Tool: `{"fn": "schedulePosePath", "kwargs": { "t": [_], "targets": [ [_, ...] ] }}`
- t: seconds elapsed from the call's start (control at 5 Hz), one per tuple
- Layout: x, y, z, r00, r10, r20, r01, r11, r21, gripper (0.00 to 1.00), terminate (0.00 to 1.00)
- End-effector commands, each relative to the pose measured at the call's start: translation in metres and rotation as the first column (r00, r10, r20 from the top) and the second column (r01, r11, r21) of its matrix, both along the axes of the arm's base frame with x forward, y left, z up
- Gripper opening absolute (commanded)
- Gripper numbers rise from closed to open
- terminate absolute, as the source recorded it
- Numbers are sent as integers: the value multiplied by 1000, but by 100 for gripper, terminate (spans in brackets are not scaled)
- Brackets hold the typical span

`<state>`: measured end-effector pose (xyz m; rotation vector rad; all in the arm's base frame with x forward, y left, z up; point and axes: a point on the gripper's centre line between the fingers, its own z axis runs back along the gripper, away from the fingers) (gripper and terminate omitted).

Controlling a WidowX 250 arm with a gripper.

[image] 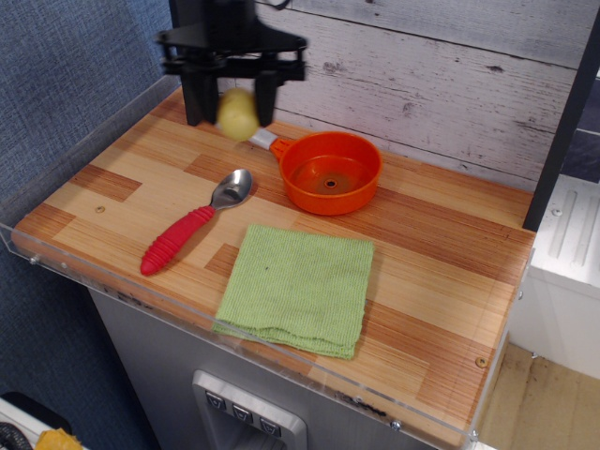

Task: Put the potato in the pan

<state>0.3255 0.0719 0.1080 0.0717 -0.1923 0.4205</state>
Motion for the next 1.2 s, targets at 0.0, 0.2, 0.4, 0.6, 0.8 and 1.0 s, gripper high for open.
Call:
{"fn": "schedulePosePath", "kwargs": {
  "t": [0.0, 0.2, 0.4, 0.6, 0.8, 1.0],
  "targets": [
    [24, -23, -10, 998, -51, 48, 53, 998, -24, 0, 0],
    [32, -27, -24, 997, -62, 48, 64, 997, -45, 0, 0],
    [43, -30, -35, 996, -53, 66, 57, 997, -61, 0, 0],
    [48, -35, -45, 996, -59, 64, 63, 996, -64, 0, 0],
    [53, -39, -53, 995, -65, 72, 70, 995, -70, 0, 0],
    [57, -42, -55, 995, -71, 76, 76, 995, -70, 0, 0]
  ]
}}
